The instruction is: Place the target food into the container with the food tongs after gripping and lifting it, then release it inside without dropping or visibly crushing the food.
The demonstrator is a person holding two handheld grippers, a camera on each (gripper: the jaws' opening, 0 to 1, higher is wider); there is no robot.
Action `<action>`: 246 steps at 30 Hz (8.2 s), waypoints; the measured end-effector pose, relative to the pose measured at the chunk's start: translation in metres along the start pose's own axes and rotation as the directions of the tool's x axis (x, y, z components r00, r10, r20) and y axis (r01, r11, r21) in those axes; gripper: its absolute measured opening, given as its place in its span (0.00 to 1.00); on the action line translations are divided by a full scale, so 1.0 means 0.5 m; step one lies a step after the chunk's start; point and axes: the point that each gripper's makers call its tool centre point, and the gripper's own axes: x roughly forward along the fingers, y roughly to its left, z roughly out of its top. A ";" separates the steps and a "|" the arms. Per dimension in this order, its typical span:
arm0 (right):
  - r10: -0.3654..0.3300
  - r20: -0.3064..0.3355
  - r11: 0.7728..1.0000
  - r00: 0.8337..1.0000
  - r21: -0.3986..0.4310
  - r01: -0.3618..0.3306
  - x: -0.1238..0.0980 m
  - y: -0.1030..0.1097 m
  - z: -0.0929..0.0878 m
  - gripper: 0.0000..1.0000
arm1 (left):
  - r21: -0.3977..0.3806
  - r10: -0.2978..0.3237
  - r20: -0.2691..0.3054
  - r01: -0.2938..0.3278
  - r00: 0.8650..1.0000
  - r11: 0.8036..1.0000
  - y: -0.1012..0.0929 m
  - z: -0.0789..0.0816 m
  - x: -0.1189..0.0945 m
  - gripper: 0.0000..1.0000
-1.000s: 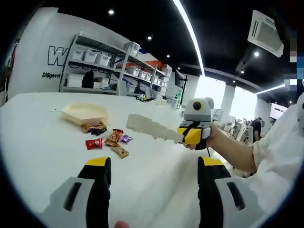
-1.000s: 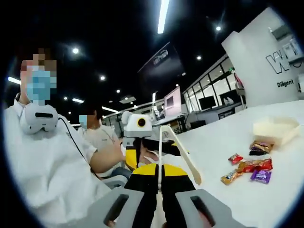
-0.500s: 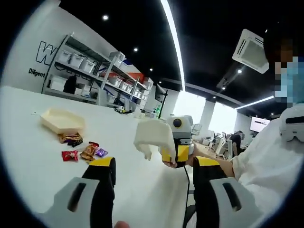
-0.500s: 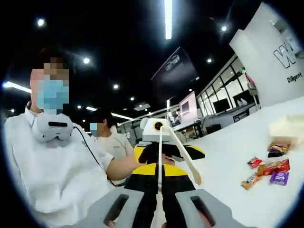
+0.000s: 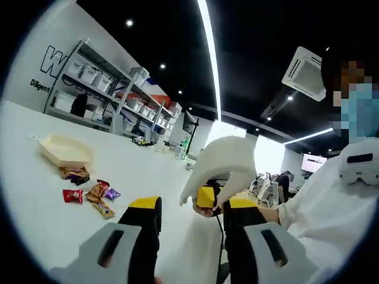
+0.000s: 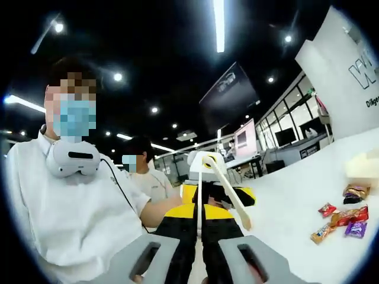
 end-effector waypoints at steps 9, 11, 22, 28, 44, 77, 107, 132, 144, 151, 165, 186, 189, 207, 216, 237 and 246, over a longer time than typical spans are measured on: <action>0.003 0.007 1.000 1.000 0.020 -0.003 -0.002 0.000 0.000 0.00 | -0.005 -0.045 0.011 0.045 0.999 0.999 -0.018 0.001 0.004 0.27; 0.005 0.008 1.000 1.000 0.019 -0.005 -0.003 -0.001 0.000 0.00 | -0.004 -0.046 0.008 0.046 0.999 0.999 -0.019 0.001 0.005 0.27; 0.029 0.008 0.999 1.000 0.023 -0.029 0.001 0.000 0.003 0.00 | -0.019 -0.070 0.015 0.070 0.997 0.997 -0.027 0.007 0.013 0.30; 0.026 0.014 0.999 1.000 0.024 -0.026 0.001 -0.005 0.006 0.00 | -0.006 -0.074 0.020 0.074 0.997 0.997 -0.028 0.011 0.011 0.28; -0.001 0.108 0.998 0.994 -0.060 0.007 -0.042 0.001 0.035 0.00 | -0.016 -0.073 0.052 0.074 0.996 0.997 -0.016 0.025 -0.006 0.24; -0.008 0.049 0.999 0.999 -0.031 0.010 -0.024 0.005 0.004 0.00 | 0.033 -0.086 0.030 0.085 0.996 0.996 -0.021 0.017 0.006 0.27; -0.014 0.099 1.000 0.995 -0.001 0.014 -0.029 -0.004 0.004 0.00 | 0.046 -0.071 -0.036 0.073 0.997 0.996 -0.021 0.006 0.008 0.24; -0.306 -0.114 0.930 0.945 -0.247 0.271 -0.079 -0.082 -0.010 0.12 | 0.091 -0.043 -0.132 0.055 0.990 0.994 0.034 0.015 -0.001 0.23; -0.578 -0.274 0.801 0.769 -0.370 0.470 -0.126 -0.170 -0.037 0.29 | 0.115 -0.002 -0.157 0.020 0.988 0.993 0.081 0.017 0.008 0.23; -0.642 -0.303 0.753 0.704 -0.421 0.506 -0.135 -0.187 -0.031 0.35 | 0.143 0.027 -0.173 -0.002 0.985 0.990 0.108 0.019 0.009 0.23; -0.651 -0.324 0.744 0.686 -0.451 0.493 -0.130 -0.204 -0.014 0.38 | 0.191 0.074 -0.182 -0.039 0.981 0.981 0.175 0.039 0.003 0.23; -0.658 -0.315 0.739 0.684 -0.445 0.506 -0.133 -0.253 0.022 0.44 | 0.290 0.130 -0.214 -0.064 0.968 0.955 0.298 0.086 0.026 0.23; -0.659 -0.314 0.739 0.684 -0.441 0.509 -0.138 -0.260 0.024 0.44 | 0.304 0.131 -0.223 -0.059 0.966 0.951 0.316 0.091 0.038 0.23; -0.663 -0.319 0.740 0.678 -0.418 0.527 -0.161 -0.299 0.023 0.43 | 0.361 0.142 -0.298 -0.027 0.944 0.932 0.412 0.090 0.097 0.23; -0.667 -0.322 0.737 0.672 -0.418 0.531 -0.168 -0.306 0.024 0.43 | 0.384 0.150 -0.335 -0.011 0.930 0.923 0.445 0.084 0.120 0.23; -0.670 -0.325 0.735 0.667 -0.414 0.536 -0.180 -0.307 0.019 0.43 | 0.432 0.186 -0.434 0.022 0.881 0.902 0.493 0.045 0.141 0.24; -0.666 -0.326 0.739 0.670 -0.410 0.535 -0.181 -0.309 0.017 0.43 | 0.460 0.210 -0.469 0.034 0.858 0.887 0.509 0.032 0.145 0.24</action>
